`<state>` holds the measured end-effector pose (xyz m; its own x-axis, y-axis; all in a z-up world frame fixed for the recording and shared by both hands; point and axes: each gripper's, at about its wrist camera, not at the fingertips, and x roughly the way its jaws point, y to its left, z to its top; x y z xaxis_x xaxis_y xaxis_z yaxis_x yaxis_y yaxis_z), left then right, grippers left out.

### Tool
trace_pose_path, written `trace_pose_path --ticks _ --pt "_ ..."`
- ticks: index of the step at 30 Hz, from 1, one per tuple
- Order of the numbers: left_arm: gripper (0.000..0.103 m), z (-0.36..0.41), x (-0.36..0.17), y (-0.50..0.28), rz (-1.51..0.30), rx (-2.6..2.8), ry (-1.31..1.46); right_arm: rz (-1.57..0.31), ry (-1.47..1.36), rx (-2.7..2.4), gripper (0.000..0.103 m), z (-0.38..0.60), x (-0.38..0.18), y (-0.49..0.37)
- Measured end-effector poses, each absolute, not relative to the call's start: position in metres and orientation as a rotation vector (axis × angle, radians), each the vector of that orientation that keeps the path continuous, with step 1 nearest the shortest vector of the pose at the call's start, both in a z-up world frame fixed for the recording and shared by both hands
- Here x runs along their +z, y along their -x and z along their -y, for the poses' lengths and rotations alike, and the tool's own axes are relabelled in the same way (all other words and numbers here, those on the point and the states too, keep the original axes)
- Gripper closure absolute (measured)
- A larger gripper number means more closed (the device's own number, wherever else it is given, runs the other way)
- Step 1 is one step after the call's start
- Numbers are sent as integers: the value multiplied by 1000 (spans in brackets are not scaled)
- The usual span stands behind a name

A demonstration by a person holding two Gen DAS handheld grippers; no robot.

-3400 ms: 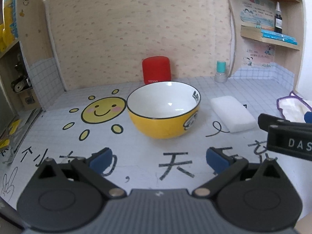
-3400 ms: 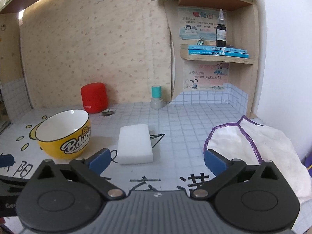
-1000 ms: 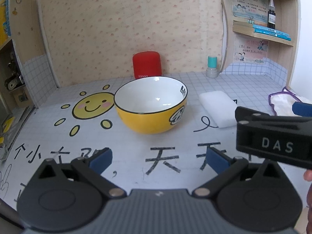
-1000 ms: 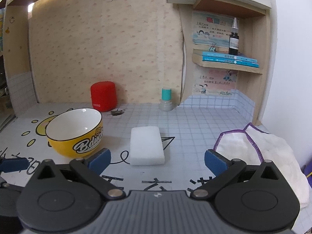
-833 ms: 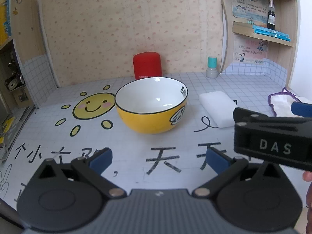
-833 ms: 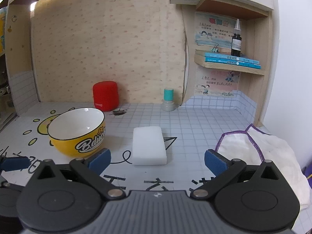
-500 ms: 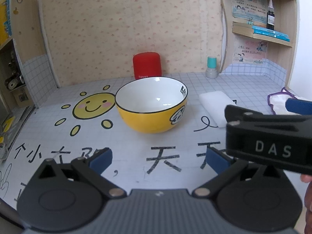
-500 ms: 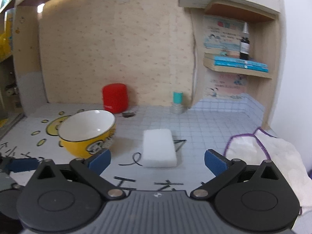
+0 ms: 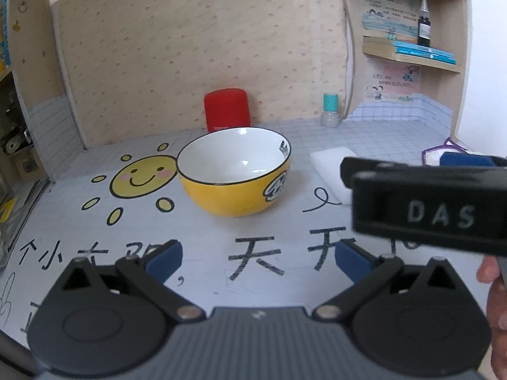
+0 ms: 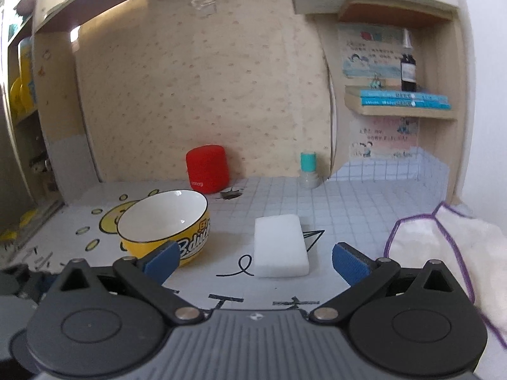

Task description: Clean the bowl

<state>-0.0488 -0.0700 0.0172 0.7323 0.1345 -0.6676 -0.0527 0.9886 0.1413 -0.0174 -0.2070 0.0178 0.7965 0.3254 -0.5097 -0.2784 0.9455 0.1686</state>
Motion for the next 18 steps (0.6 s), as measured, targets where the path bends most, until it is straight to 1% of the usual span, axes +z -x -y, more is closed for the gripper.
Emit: trace_pose_path --ticks 4,18 --pt "0 69 17 50 -742 94 -112 -586 -92 286 0 214 14 13" --pt "0 68 20 50 -747 98 -100 -582 -48 286 0 205 16 15"
